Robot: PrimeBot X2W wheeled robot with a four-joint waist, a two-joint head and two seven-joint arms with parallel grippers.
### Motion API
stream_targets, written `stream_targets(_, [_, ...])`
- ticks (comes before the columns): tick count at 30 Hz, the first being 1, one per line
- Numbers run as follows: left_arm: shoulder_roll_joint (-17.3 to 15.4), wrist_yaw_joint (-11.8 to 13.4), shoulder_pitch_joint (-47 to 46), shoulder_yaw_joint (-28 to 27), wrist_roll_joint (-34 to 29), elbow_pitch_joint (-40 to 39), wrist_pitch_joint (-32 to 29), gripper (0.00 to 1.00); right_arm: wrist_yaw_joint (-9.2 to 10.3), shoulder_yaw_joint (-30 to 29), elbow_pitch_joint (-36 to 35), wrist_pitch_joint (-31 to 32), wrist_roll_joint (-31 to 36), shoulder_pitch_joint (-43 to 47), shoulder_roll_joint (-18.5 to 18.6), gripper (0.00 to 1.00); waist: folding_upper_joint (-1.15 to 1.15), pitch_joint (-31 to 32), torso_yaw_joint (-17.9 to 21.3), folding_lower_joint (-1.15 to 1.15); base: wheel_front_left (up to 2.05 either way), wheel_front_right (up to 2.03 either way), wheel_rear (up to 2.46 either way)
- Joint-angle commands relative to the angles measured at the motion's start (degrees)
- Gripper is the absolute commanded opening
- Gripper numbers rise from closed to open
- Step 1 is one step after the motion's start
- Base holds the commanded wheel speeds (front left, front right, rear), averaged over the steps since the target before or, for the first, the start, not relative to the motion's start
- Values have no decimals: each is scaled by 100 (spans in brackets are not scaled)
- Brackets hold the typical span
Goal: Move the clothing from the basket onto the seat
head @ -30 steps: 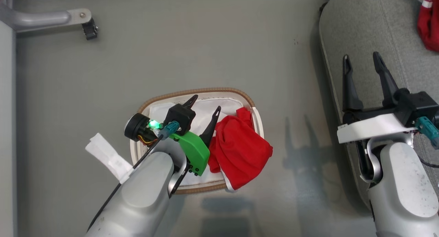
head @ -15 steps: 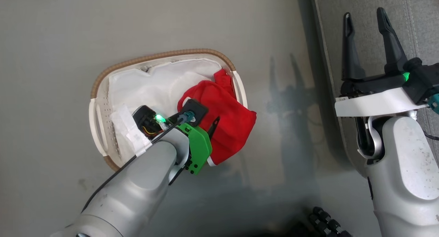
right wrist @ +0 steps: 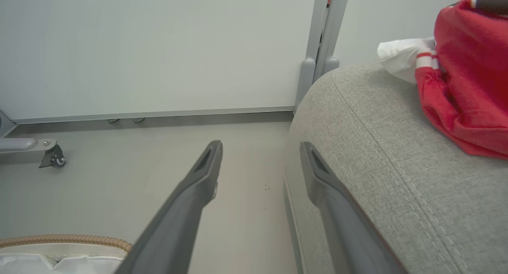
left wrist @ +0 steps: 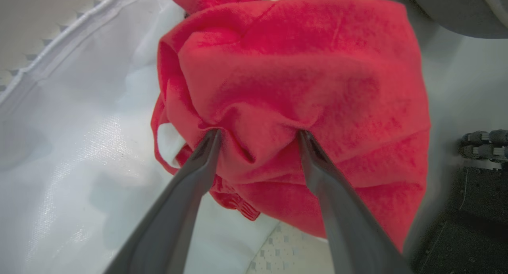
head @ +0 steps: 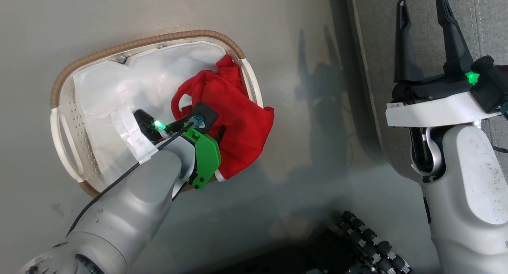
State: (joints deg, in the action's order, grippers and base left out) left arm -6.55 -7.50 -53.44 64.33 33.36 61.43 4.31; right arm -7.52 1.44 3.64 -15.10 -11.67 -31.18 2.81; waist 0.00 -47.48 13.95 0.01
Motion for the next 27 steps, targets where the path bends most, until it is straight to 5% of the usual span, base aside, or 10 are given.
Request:
stream_targets(1, [-71,5,-117,55,78,28,-2,100,6,10,-39,-9,-57,-65,17,100,0,-119,116,-1,0,0,0])
stream_targets(3, [-94,5,-152,131,142,62,5,96,6,16,-39,-9,-76,-64,16,100,0,-147,139,-1,0,0,0])
stream_targets(5, [-102,5,-181,195,209,83,-3,36,6,16,-30,-9,-101,-71,16,100,0,-168,161,-1,0,0,0])
stream_targets(7, [-112,5,-196,285,279,87,-6,0,6,9,-10,-9,-112,-82,16,100,0,-180,178,-1,0,0,0])
stream_targets(27, [-101,5,-326,617,798,-152,926,0,6,-317,280,-9,255,154,18,100,0,683,-333,-1,0,0,0])
